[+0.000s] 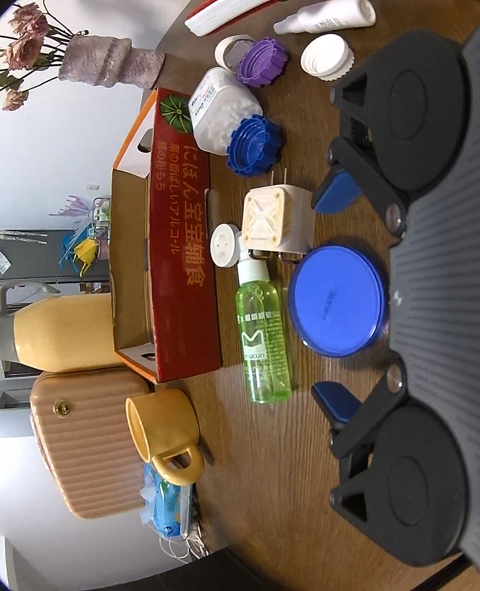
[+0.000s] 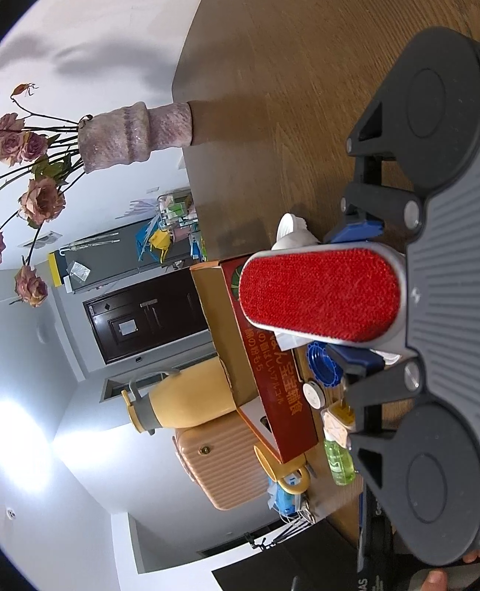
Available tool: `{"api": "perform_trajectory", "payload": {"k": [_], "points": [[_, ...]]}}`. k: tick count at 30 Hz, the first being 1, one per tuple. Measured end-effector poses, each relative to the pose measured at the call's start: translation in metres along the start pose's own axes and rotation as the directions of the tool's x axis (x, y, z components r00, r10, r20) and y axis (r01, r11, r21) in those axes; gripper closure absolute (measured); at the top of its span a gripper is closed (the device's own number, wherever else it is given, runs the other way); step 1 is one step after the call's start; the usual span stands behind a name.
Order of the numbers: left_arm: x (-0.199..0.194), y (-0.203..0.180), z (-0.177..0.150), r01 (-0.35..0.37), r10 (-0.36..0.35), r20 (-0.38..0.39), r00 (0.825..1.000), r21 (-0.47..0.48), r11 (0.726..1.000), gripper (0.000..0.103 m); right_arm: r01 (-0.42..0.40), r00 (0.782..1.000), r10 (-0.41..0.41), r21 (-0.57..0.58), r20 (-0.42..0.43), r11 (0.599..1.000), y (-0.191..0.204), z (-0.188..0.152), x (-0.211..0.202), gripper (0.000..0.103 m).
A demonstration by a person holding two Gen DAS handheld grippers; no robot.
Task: Organize rigid objects
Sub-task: 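Lift the lint brush with the right tool while the left tool grasps the blue lid, then carry the lint brush and blue lid over the cardboard box with both tools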
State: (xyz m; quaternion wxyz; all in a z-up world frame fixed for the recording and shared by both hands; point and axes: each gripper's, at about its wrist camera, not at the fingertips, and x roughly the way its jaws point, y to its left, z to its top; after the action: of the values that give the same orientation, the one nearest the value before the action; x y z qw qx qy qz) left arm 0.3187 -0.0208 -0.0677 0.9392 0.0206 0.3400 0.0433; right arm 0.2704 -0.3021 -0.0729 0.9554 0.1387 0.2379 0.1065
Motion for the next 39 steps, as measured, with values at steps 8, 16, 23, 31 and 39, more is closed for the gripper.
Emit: {"api": "perform_trajectory", "payload": {"k": [8, 16, 23, 31, 39], "points": [[0.010, 0.007, -0.001, 0.060, -0.061, -0.031, 0.998, -0.030, 0.998, 0.035, 0.004, 1.000, -0.004, 0.006, 0.014, 1.000, -0.001, -0.002, 0.000, 0.048], [0.003, 0.017, -0.001, 0.097, -0.098, -0.001, 0.995, -0.070, 0.993, 0.035, 0.011, 0.999, -0.010, -0.016, 0.039, 1.000, 0.003, -0.004, -0.003, 0.048], [-0.018, 0.023, -0.003, 0.101, -0.095, 0.077, 0.993, -0.073, 0.992, 0.035, 0.012, 0.999, -0.011, -0.021, 0.047, 1.000, 0.004, -0.004, -0.004, 0.048], [-0.044, 0.029, -0.001, 0.119, -0.107, 0.145, 0.984, -0.073, 0.990, 0.035, 0.015, 0.999, -0.012, -0.064, 0.047, 0.998, 0.021, 0.009, -0.008, 0.048], [-0.069, 0.027, 0.020, 0.146, -0.133, 0.212, 0.968, -0.046, 0.988, 0.035, 0.004, 0.998, 0.003, -0.120, 0.056, 0.993, 0.046, 0.035, -0.006, 0.048]]}}
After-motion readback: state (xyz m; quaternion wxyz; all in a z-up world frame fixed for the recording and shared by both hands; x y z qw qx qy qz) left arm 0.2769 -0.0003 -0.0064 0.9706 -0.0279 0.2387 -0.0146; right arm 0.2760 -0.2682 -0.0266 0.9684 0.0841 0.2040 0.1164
